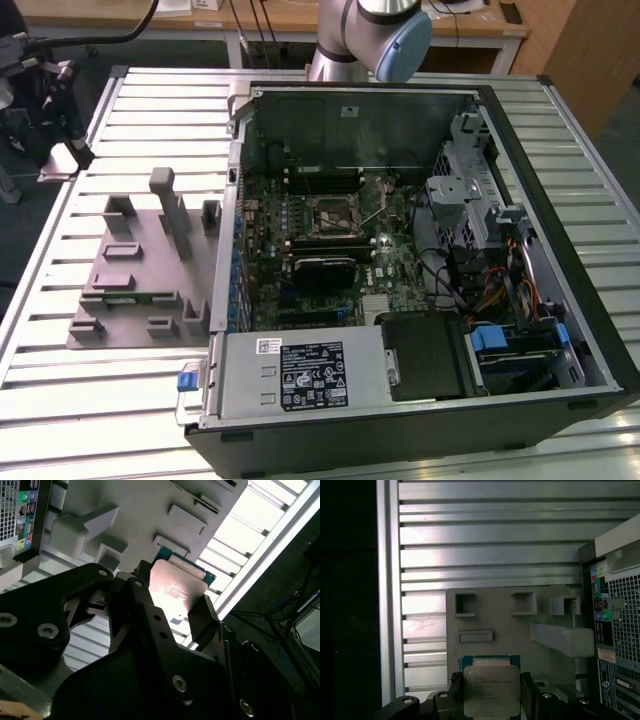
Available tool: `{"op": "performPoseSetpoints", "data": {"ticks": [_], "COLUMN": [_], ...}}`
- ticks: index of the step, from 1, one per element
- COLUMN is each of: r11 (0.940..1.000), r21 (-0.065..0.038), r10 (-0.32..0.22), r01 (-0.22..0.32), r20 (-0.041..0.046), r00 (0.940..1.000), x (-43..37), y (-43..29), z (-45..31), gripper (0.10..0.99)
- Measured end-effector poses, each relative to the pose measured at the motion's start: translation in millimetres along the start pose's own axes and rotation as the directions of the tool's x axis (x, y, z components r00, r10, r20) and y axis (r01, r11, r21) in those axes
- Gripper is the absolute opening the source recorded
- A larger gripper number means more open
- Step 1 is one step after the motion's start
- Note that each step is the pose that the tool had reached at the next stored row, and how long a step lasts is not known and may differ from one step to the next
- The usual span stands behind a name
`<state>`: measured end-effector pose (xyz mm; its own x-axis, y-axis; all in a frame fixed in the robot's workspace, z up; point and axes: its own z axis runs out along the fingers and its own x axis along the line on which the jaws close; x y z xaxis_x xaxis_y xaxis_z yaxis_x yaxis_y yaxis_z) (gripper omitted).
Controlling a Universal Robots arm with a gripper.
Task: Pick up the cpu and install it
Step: 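Pick up the cpu and move it towards the insertion slot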
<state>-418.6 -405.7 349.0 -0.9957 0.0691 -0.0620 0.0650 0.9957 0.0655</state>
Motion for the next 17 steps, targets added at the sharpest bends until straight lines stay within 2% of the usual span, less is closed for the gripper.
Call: {"op": "performPoseSetpoints", "data": {"ticks": [12, 14, 17], "r11": [1.0000, 1.0000, 1.0000], "r21": [-0.001, -0.001, -0.001], "r10": [0.000, -0.001, -0.001], "r01": [0.000, 0.001, 0.001], "r20": [0.0066, 0.0091, 0.0111], "r00": [1.0000, 1.0000, 0.9999], "x": [-1.7, -2.7, -3.1], "y": [1.8, 2.8, 3.3], "z": [-26.9, -43.3, -50.1], "gripper": [0.545, 0.545, 0.545]}}
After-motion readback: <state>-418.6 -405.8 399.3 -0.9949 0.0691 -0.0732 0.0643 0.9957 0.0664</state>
